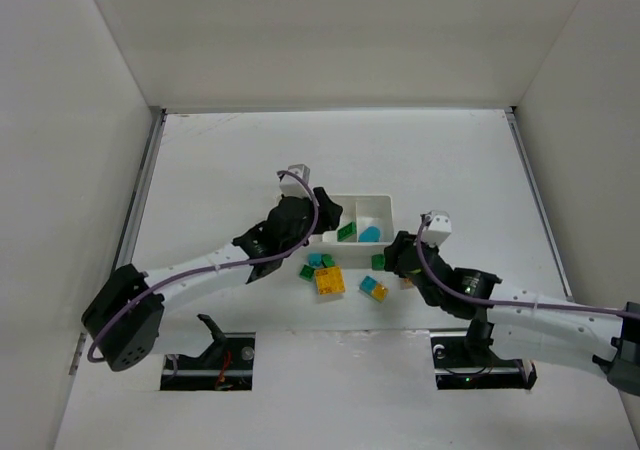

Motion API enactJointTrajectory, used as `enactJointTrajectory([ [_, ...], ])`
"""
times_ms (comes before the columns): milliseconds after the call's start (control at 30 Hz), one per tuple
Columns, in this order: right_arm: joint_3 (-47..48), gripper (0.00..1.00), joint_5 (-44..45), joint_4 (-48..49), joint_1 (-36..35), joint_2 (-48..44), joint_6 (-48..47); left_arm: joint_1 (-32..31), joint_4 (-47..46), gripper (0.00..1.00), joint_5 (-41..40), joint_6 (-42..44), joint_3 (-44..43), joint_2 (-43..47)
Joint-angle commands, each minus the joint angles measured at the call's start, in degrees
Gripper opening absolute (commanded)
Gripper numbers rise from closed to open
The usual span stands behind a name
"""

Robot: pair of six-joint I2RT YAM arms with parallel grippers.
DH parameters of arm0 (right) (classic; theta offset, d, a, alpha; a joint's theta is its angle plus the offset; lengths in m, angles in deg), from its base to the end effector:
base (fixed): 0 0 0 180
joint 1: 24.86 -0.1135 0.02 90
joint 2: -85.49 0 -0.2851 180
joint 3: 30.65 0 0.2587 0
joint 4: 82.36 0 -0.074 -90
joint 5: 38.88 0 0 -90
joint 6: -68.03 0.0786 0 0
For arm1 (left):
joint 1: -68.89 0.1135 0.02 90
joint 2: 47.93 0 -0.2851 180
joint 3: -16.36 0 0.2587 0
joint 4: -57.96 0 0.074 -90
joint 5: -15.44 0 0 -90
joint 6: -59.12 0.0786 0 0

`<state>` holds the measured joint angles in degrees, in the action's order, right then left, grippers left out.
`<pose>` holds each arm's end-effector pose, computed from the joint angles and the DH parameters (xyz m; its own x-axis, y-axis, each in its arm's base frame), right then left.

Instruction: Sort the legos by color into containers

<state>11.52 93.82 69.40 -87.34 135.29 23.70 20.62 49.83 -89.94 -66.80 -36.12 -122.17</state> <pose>0.1393 0.1520 0.2197 -0.4738 0.2284 -0.8505 -0.0843 0.9496 0.3020 0.2341 -0.2312 0.2567 -0.4485 -0.3469 -0.8237 0.3518 0.7787 -0.5195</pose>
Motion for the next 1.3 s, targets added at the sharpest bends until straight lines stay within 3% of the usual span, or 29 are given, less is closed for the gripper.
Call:
enactJointTrajectory([
  [0,0.1,0.60,3.5,-10.8,4.9,-0.4,10.5,-0.2,-1.2,0.50,-1.8,1.6,0.8,5.9],
  [133,-0.4,0.63,-0.1,-12.5,6.9,1.7,13.7,-0.4,-0.7,0.50,-1.9,0.6,5.0,10.0],
  [400,2.8,0.70,1.0,-20.4,6.6,9.1,20.9,0.7,2.4,0.49,-1.9,-0.7,12.4,20.4],
  [600,6.3,0.63,0.4,-24.1,6.5,15.1,21.9,2.4,2.7,0.49,-1.4,-0.8,16.2,25.9],
  [967,6.1,0.49,-6.0,-23.0,6.6,16.4,20.5,10.6,2.8,0.49,4.3,-0.2,21.3,32.3],
  [1167,5.9,0.27,-6.5,-23.4,7.0,16.8,20.5,16.5,3.8,0.49,7.3,-0.9,24.2,37.1],
  [1267,6.7,0.25,-3.7,-26.6,6.9,14.3,21.6,19.7,5.3,0.48,7.3,-2.2,25.3,38.8],
])
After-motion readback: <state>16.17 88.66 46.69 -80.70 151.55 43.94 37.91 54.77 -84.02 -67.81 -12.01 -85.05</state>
